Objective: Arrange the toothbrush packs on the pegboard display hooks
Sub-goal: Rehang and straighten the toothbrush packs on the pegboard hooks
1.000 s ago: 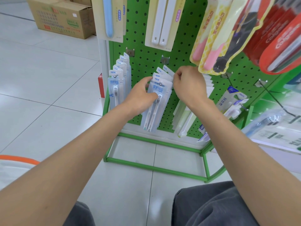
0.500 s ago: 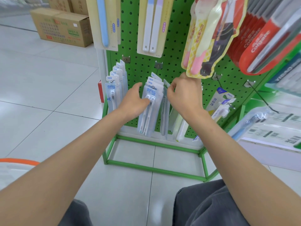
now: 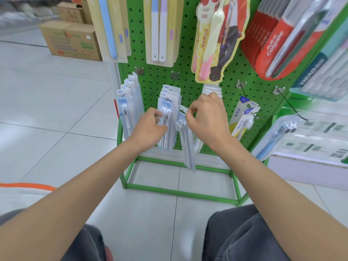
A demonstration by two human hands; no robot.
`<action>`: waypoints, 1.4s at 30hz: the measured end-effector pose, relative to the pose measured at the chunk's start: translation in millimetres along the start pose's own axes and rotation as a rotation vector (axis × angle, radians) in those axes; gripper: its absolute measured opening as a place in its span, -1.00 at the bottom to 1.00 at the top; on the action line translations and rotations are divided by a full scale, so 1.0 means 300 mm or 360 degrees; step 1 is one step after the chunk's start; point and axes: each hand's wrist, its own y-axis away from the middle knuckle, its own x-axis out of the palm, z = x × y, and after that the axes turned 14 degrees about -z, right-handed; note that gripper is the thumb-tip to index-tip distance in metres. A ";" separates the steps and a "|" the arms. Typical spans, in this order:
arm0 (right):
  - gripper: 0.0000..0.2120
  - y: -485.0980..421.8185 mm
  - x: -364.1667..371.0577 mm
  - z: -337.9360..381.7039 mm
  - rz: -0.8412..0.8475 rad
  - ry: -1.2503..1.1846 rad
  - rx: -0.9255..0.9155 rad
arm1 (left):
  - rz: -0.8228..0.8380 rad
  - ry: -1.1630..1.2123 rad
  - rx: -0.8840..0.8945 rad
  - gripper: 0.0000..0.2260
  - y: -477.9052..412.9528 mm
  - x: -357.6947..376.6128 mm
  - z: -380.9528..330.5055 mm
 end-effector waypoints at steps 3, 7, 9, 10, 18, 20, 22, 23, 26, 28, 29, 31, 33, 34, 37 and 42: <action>-0.78 0.013 -0.024 0.011 0.0136 -0.0136 0.0138 | 0.0062 0.0058 -0.0049 -0.68 0.011 0.012 0.002; -0.81 0.016 -0.052 0.008 0.0252 -0.0334 0.0397 | 0.0183 0.0118 -0.0104 -0.60 0.017 0.025 0.007; -0.81 0.016 -0.056 0.000 0.0271 -0.0504 0.0541 | 0.0228 0.0130 -0.0124 -0.57 0.017 0.029 0.009; -0.81 0.016 -0.057 -0.004 0.0280 -0.0596 0.0609 | 0.0248 0.0143 -0.0132 -0.56 0.019 0.030 0.010; -0.74 0.012 -0.072 -0.045 0.0290 -0.0773 0.0761 | 0.0364 0.0171 -0.0126 -0.56 0.033 0.043 0.005; -0.76 0.013 -0.071 -0.043 0.0292 -0.0850 0.0763 | 0.0412 0.0208 -0.0090 -0.64 0.040 0.045 -0.005; -0.79 0.014 -0.070 -0.044 0.0277 -0.0877 0.0753 | 0.0435 0.0232 -0.0049 -0.73 0.044 0.044 -0.012; -0.81 0.016 -0.069 -0.046 0.0268 -0.0883 0.0749 | 0.0447 0.0233 -0.0019 -0.75 0.047 0.042 -0.014; -0.78 0.023 -0.067 -0.045 0.0276 -0.0943 0.0769 | 0.0472 0.0249 0.0055 -0.78 0.055 0.037 -0.018; -0.71 0.030 -0.061 -0.043 0.0271 -0.0932 0.0770 | 0.0463 0.0256 0.0079 -0.76 0.058 0.035 -0.020; -0.71 0.031 -0.059 -0.043 0.0262 -0.0916 0.0771 | 0.0456 0.0251 0.0086 -0.74 0.059 0.032 -0.021; -0.70 0.028 -0.054 -0.047 0.0255 -0.0939 0.0807 | 0.0434 0.0253 0.0086 -0.72 0.056 0.022 -0.023; -0.65 0.023 -0.052 -0.051 0.0280 -0.1009 0.0861 | 0.0404 0.0283 0.0075 -0.72 0.051 0.008 -0.030; -0.62 0.022 -0.052 -0.051 0.0299 -0.1044 0.0880 | 0.0390 0.0301 0.0071 -0.73 0.049 0.002 -0.036; -0.47 0.028 -0.046 -0.047 0.0401 -0.1109 0.0885 | 0.0315 0.0372 0.0030 -0.75 0.044 -0.018 -0.056; -0.45 0.053 -0.040 -0.039 0.0702 -0.1166 0.0877 | 0.0164 0.0543 -0.0058 -0.80 0.037 -0.054 -0.078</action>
